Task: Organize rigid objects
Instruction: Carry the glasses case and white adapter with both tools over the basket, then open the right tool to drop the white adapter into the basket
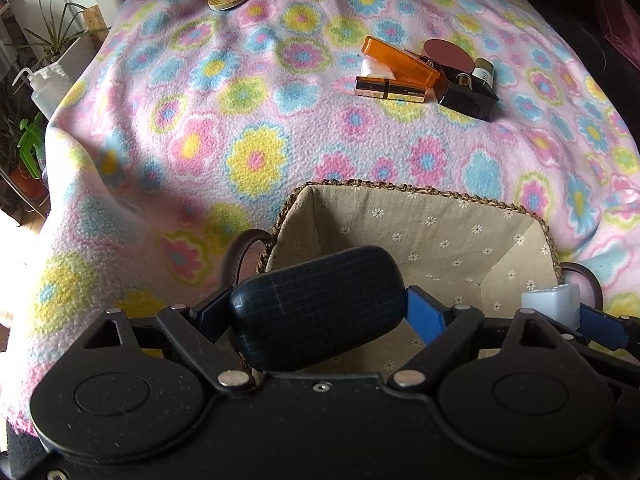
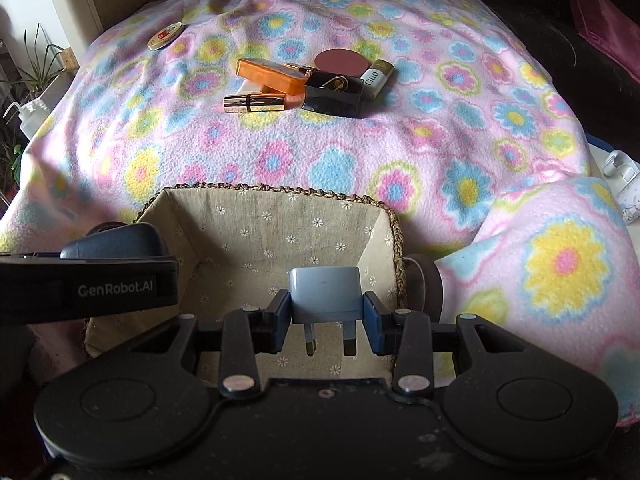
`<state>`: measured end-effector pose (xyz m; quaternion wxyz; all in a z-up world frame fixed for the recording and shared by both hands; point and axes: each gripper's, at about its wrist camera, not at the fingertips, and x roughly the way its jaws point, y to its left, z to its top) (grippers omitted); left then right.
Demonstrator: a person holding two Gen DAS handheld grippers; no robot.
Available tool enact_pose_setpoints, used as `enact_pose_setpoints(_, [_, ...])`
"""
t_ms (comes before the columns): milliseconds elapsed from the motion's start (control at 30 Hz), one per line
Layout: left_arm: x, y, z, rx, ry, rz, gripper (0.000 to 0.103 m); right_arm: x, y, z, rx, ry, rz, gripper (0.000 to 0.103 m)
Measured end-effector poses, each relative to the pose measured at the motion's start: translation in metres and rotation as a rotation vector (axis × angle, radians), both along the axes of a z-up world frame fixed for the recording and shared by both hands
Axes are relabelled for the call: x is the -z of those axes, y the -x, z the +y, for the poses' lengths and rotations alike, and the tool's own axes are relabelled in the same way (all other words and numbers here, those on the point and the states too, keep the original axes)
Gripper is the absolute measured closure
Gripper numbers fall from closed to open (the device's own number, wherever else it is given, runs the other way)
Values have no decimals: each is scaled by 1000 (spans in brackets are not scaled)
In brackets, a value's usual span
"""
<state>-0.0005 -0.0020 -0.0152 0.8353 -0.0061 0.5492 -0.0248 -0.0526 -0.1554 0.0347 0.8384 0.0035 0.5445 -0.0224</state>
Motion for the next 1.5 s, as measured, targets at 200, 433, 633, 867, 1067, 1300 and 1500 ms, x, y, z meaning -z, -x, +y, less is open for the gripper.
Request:
enact_pose_setpoints(200, [2,-1,-3,9,-28,5,18,3,-3,-3,11,-25,22,65])
enact_pose_setpoints(433, [-4,2,-2,31,24,-24,18,7,-5,-10,47,-63,42,65])
enact_pose_setpoints(633, [5,-2,-9,61,-10,32,18,9,-7,-8,38,-53,54,65])
enact_pose_setpoints(867, [11,-4,-8,55,-21,71,17,12,-8,-8,35,-51,75,65])
enact_pose_setpoints(1067, [12,-4,-9,59,-20,88,17,12,-9,-7,32,-43,76,63])
enact_pose_setpoints(1300, [12,-5,-8,57,-21,91,17,13,-10,-8,42,-44,81,57])
enact_pose_setpoints(1500, [12,-5,-8,59,-19,91,17,13,-10,-9,45,-46,82,56])
